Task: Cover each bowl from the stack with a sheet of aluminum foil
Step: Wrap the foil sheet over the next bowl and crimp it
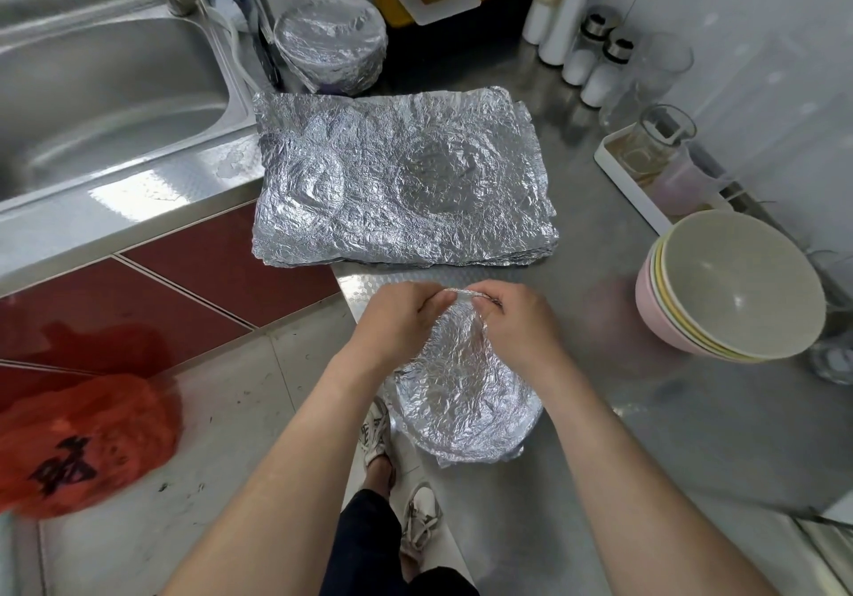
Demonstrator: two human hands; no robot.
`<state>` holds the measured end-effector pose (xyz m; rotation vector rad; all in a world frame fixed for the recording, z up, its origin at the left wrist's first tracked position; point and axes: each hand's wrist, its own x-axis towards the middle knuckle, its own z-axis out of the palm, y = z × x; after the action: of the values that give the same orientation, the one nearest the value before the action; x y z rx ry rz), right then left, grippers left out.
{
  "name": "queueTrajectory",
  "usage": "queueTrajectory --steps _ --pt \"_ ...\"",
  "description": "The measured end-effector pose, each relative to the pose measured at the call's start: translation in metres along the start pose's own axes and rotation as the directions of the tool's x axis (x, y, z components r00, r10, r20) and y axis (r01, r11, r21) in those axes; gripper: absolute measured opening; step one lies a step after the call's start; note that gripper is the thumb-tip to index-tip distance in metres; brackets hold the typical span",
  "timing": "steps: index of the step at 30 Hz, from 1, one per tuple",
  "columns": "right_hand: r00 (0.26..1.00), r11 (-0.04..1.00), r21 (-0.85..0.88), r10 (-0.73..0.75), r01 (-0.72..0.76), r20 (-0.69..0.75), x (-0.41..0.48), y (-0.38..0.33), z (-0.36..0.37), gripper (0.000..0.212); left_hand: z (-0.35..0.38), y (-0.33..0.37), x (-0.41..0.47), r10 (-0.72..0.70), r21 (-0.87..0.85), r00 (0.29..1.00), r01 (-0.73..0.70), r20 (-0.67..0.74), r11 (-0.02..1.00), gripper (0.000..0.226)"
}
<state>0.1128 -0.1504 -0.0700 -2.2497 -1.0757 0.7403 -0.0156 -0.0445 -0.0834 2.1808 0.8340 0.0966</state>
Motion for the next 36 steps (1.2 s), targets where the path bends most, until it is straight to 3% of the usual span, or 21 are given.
queueTrajectory --steps 3,6,12,17,20,23,26,29,33,36 --pt "0.997 0.997 0.078 0.005 -0.011 0.074 0.000 0.002 -0.005 0.030 -0.004 0.005 -0.005 -0.013 -0.103 1.000 0.013 0.001 0.995 0.035" --pt "0.989 0.990 0.137 0.018 -0.038 0.144 0.002 0.008 -0.014 0.039 -0.005 0.007 -0.009 -0.050 -0.238 0.999 0.045 -0.016 0.970 0.044" --pt "0.996 0.995 0.097 -0.001 -0.007 0.090 0.002 0.011 -0.007 0.028 0.001 0.002 -0.007 -0.081 -0.241 0.997 0.074 -0.017 0.968 0.027" --pt "0.997 0.998 -0.041 -0.050 0.052 0.050 0.001 0.008 -0.004 0.029 0.000 0.004 -0.010 -0.063 -0.145 0.997 0.056 -0.042 0.988 0.029" --pt "0.994 0.996 -0.024 -0.081 0.083 0.069 -0.002 0.005 -0.007 0.030 0.005 0.003 -0.016 -0.049 -0.110 0.995 0.040 -0.083 0.993 0.028" --pt "0.988 0.997 0.076 -0.045 0.034 0.151 -0.003 0.007 -0.014 0.039 0.011 0.005 -0.027 -0.104 -0.132 0.971 0.076 -0.215 0.988 0.028" --pt "0.985 0.988 0.127 0.066 -0.087 0.159 -0.007 0.021 -0.022 0.051 0.017 0.007 -0.041 -0.305 -0.321 0.879 0.188 -0.367 0.928 0.035" --pt "0.987 0.959 0.236 0.159 -0.157 0.011 -0.023 0.037 -0.020 0.048 0.020 0.014 -0.056 -0.386 -0.438 0.867 0.227 -0.317 0.870 0.042" --pt "0.947 0.830 0.521 0.299 -0.199 -0.114 -0.050 0.046 -0.004 0.045 0.016 0.023 -0.074 -0.344 -0.137 0.897 0.318 -0.276 0.938 0.044" --pt "0.933 0.702 0.690 0.343 -0.175 -0.112 -0.060 0.039 0.008 0.041 0.010 0.027 -0.069 -0.379 -0.266 0.893 0.314 -0.243 0.911 0.047"
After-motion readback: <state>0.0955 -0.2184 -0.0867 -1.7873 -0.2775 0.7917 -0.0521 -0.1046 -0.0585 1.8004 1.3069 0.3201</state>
